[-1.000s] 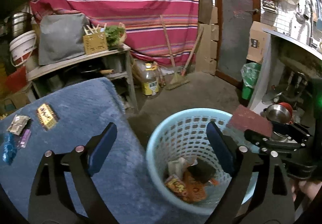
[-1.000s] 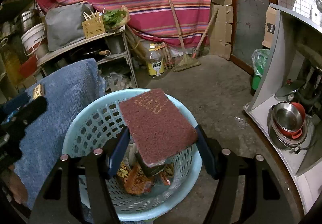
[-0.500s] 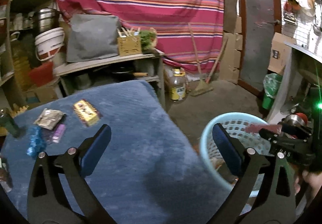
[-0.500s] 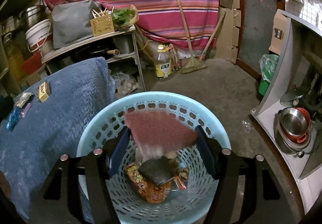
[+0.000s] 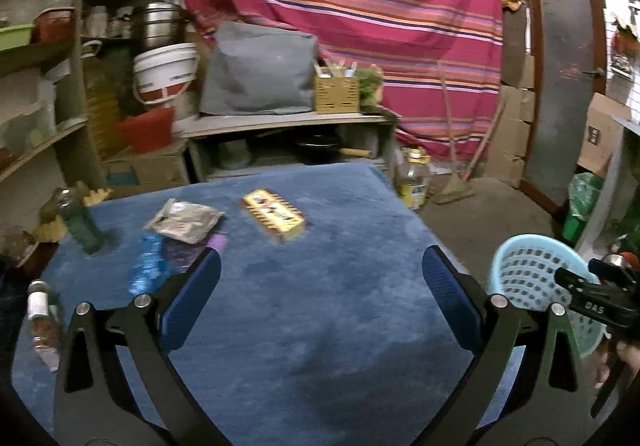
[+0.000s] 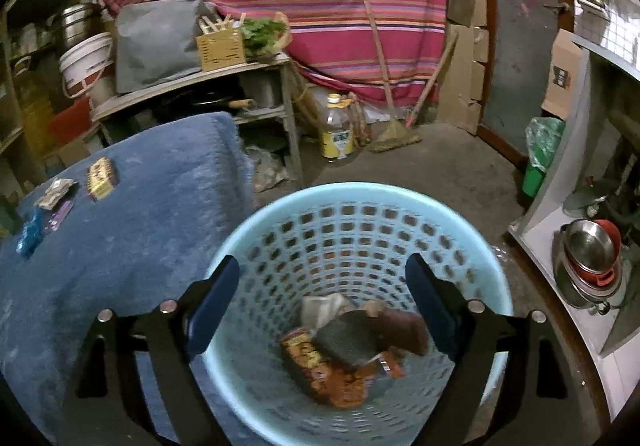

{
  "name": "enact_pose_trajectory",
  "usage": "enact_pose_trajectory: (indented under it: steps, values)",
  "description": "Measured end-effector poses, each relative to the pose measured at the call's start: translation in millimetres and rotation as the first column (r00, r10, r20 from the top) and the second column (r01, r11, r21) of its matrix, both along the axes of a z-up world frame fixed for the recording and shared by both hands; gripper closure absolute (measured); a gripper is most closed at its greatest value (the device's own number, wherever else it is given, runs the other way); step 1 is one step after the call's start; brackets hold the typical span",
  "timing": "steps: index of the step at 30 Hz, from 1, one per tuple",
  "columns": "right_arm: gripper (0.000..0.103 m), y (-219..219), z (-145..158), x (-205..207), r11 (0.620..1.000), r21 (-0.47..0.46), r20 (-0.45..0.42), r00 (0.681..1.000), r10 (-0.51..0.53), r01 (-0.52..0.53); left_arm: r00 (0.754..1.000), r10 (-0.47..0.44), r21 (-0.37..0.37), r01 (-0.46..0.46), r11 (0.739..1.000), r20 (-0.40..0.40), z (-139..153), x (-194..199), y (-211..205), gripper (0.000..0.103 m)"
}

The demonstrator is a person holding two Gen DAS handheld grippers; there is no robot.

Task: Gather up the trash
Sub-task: 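Move both open tools back over the blue bag and foil packet, then grasp the blue plastic bag with the left tool while the right tool grasps the foil snack packet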

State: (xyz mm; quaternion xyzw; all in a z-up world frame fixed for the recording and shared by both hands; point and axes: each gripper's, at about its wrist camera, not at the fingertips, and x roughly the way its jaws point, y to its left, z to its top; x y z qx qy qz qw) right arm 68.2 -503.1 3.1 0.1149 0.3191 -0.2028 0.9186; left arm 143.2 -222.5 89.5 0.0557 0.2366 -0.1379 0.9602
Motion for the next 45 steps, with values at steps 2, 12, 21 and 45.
enact_pose_trajectory:
  steps: [2,12,21,45]
  values:
    - [0.019,15,0,5,1.000,0.004,0.011,1.000,0.022,-0.022,1.000,0.028,0.019,-0.028,0.999,0.008,-1,1,16,0.006]
    - [0.019,103,11,49,0.988,-0.017,0.037,0.987,0.156,-0.155,0.989,0.150,0.006,-0.150,0.989,-0.017,-16,21,99,0.006]
    - [0.019,173,3,104,0.966,-0.016,0.025,0.966,0.259,-0.258,0.969,0.240,0.004,-0.240,0.971,-0.055,-35,66,157,0.006]
    - [0.019,246,-27,227,0.937,-0.010,-0.057,0.936,0.348,-0.349,0.930,0.319,-0.011,-0.326,0.945,-0.183,-77,164,202,0.006]
